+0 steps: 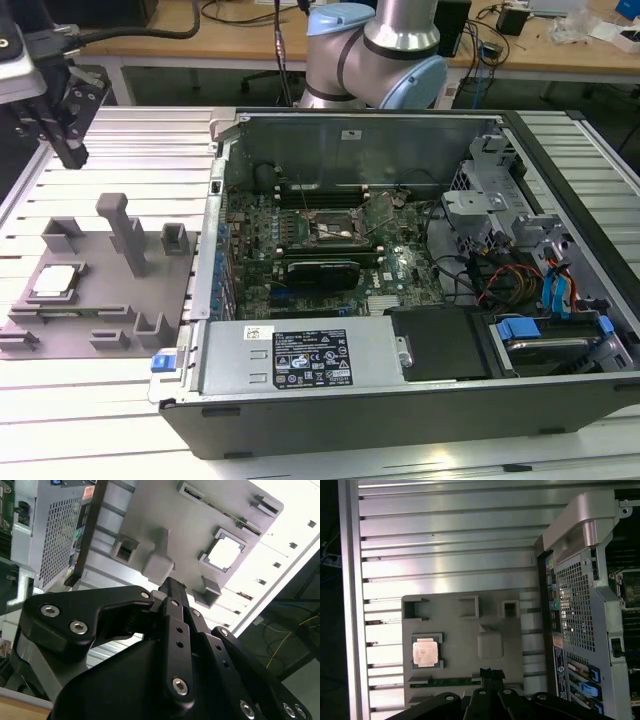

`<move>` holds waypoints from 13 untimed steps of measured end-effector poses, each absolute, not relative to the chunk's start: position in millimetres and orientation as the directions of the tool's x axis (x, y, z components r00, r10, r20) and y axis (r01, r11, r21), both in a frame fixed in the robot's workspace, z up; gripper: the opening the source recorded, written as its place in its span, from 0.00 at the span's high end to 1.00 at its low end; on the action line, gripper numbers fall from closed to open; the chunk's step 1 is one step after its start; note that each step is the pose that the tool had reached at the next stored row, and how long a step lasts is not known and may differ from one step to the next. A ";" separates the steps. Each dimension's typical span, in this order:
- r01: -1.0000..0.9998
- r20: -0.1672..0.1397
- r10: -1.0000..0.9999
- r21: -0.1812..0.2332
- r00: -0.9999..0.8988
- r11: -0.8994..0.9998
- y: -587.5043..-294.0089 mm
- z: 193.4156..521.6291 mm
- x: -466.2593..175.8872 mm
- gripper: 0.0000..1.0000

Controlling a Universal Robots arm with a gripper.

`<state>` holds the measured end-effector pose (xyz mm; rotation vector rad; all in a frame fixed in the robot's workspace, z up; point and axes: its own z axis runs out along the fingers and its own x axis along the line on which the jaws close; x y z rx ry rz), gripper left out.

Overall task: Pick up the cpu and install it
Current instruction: 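Reach for the cpu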

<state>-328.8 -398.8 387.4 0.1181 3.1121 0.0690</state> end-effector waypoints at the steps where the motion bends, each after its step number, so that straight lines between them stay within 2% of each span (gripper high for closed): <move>1: 0.075 -0.025 0.076 0.045 -0.997 0.996 -398.8 386.4 -333.9 0.89; 13: 0.075 -0.025 0.076 0.045 -0.997 0.996 -398.8 376.1 -355.6 0.89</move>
